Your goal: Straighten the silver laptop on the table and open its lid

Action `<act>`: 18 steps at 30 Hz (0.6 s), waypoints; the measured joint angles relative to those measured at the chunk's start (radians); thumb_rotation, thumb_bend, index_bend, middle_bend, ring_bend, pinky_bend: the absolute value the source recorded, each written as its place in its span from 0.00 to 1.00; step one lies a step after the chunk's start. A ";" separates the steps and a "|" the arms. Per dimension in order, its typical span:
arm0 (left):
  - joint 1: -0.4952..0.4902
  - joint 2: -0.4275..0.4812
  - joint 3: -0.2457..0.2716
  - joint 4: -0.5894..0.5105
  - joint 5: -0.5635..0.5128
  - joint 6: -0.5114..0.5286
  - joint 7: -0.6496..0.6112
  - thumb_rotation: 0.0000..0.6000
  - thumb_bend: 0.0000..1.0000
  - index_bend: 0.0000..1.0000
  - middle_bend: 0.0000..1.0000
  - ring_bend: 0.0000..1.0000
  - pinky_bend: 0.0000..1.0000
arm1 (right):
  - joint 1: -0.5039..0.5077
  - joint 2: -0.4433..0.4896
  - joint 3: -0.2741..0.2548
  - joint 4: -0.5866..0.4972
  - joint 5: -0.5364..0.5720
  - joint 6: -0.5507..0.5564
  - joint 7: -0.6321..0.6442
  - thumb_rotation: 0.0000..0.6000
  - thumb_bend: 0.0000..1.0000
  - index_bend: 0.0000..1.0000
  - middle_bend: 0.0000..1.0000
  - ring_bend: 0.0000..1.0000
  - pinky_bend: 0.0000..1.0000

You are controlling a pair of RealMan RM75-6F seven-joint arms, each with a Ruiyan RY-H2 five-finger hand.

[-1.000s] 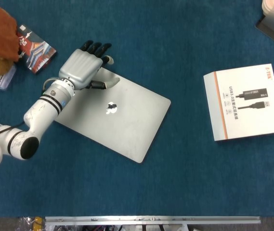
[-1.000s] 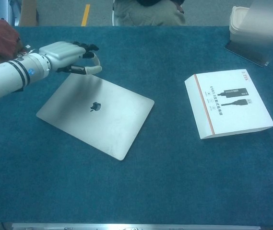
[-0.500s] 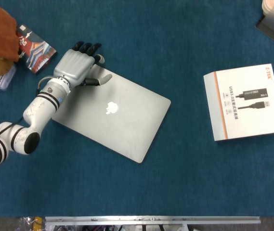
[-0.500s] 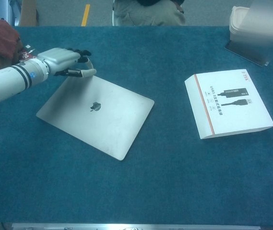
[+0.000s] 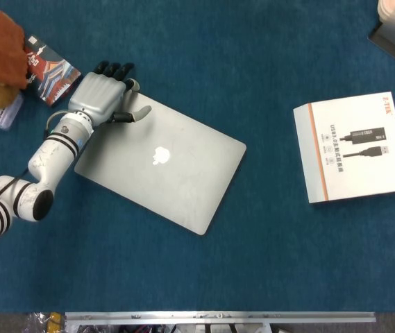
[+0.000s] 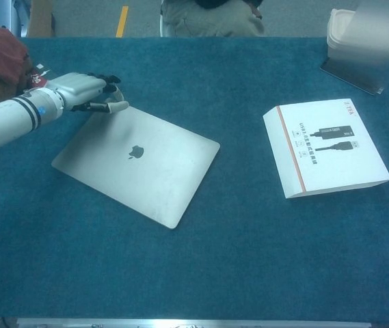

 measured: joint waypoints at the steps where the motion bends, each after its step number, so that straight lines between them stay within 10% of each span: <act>1: 0.001 0.000 0.001 0.001 0.000 0.002 -0.001 0.00 0.21 0.23 0.00 0.00 0.00 | 0.000 0.000 0.001 0.000 0.001 0.001 0.001 1.00 0.25 0.02 0.17 0.09 0.07; 18: 0.026 0.026 0.022 -0.029 -0.001 0.015 0.018 0.00 0.21 0.27 0.00 0.00 0.00 | -0.008 0.005 0.004 -0.001 -0.004 0.018 0.012 1.00 0.25 0.02 0.17 0.09 0.07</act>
